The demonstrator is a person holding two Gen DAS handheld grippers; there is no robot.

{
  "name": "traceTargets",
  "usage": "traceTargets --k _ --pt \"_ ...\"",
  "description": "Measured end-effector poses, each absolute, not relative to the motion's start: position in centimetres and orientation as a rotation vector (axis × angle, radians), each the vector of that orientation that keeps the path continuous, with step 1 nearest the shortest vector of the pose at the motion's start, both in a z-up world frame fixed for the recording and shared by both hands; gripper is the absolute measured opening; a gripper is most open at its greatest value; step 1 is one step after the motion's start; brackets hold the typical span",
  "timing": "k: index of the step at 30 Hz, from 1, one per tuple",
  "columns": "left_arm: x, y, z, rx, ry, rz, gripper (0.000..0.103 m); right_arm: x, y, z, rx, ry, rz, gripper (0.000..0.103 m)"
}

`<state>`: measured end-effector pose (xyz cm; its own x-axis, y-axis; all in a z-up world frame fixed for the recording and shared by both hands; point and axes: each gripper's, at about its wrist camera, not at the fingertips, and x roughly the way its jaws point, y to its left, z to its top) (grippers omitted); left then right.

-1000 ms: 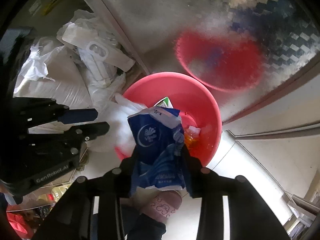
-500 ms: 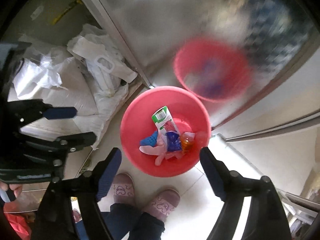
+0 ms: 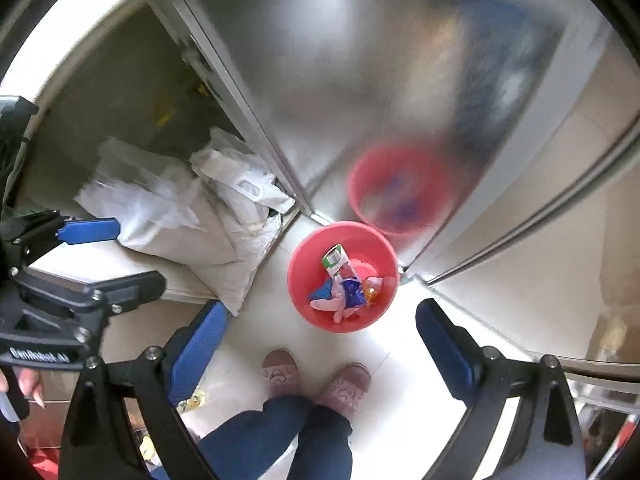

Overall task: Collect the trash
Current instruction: 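Raise both empty tools back up to the counter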

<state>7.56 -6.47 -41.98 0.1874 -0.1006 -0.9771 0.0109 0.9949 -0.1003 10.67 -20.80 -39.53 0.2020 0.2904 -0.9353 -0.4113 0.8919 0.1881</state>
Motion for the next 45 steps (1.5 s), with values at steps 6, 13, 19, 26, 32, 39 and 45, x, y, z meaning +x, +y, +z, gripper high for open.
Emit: traceTargets --k 6,13,19,26,32,39,45 --pt "5.7 -6.3 -32.1 -0.063 1.323 -0.058 0.084 10.0 -22.6 -30.1 -0.094 1.216 0.467 0.102" --pt "5.4 -6.1 -22.1 -0.065 1.206 -0.009 0.084 11.0 -23.5 -20.8 -0.117 1.087 0.5 0.103" --pt "6.2 -5.2 -14.2 -0.058 1.055 0.047 0.084 12.0 -22.5 -14.5 -0.15 0.961 0.544 0.103" --pt "7.8 -3.4 -7.7 -0.069 0.952 0.094 0.099 13.7 -21.9 -10.3 -0.113 0.878 0.597 0.102" --pt "10.1 -2.1 -4.9 -0.05 0.897 0.108 0.102 15.8 -20.7 -8.7 -0.101 0.859 0.626 0.103" --pt "15.4 0.7 -5.5 -0.075 0.925 0.117 0.102 20.3 -18.3 -7.9 -0.106 0.867 0.628 0.103" --pt "21.8 4.3 -6.4 -0.112 0.967 0.083 0.102 26.3 -15.3 -8.3 -0.104 0.94 0.624 0.103"
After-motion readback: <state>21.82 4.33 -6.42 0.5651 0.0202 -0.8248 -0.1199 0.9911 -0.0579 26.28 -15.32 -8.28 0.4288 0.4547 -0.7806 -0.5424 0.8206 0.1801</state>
